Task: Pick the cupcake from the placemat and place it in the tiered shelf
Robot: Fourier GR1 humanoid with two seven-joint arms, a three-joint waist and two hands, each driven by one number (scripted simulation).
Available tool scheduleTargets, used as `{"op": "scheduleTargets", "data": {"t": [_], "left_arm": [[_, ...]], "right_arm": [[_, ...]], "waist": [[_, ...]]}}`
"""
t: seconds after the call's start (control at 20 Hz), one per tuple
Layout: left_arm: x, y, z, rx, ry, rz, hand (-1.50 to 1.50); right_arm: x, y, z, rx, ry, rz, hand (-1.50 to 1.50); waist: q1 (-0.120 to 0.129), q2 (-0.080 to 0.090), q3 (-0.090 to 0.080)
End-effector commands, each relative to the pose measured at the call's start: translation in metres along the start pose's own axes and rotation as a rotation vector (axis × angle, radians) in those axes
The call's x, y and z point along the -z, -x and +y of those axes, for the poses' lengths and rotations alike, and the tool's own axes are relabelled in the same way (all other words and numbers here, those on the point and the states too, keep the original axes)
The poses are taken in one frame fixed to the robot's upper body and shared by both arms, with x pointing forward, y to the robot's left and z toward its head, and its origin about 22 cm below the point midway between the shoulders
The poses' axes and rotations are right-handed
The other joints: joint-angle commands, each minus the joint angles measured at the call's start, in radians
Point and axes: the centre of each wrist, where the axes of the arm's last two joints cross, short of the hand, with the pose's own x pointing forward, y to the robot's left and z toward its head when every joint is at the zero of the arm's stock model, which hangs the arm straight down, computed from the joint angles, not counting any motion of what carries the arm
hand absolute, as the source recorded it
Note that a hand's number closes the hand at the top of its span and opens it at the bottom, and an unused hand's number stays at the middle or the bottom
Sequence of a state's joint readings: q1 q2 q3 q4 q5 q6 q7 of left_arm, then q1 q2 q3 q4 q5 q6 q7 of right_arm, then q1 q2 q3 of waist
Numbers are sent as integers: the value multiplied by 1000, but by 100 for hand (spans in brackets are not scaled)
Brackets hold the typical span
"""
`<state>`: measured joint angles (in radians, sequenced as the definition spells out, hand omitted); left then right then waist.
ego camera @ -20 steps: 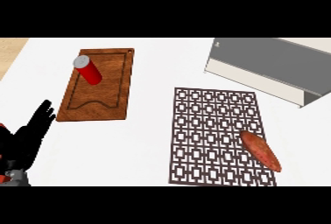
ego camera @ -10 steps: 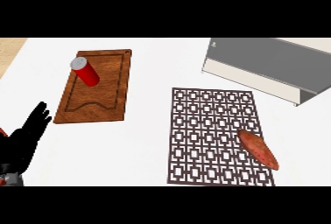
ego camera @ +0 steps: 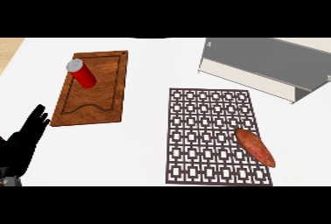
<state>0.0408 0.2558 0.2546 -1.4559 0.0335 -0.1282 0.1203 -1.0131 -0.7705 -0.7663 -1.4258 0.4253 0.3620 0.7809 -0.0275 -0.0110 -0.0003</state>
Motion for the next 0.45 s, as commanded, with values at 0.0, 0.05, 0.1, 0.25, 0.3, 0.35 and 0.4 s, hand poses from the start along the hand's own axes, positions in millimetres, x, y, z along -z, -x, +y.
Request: {"op": "scheduleTargets", "data": {"t": [0.0, 0.05, 0.1, 0.25, 0.3, 0.35, 0.4], "left_arm": [[9, -18, 6, -11, -30, -13, 0], [-5, 3, -3, -18, -9, 2, 0], [3, -8, 15, 3, -26, 4, 0], [-8, 11, 16, 9, -29, 17, 0], [4, 1, -10, -5, -23, 18, 0], [0, 2, 10, -8, -26, -6, 0], [-4, 12, 4, -11, -28, 16, 0]], "right_arm": [[-21, -1, -77, -49, 28, 21, -150], [-34, 0, -83, -46, 38, 38, -150], [-32, 0, -109, -73, 18, 45, -150], [-51, 5, -160, -70, 15, 20, -150], [-53, 11, -170, -78, 0, 19, -150], [-62, 11, -183, -75, 1, 24, -150], [-63, 14, -200, -70, -2, 4, -150]], "waist": [[-19, -2, 1], [-14, -4, 1], [-20, -3, 1], [-25, -6, 1], [-34, -5, 2], [-31, -6, 1], [-23, -3, 1]]}}
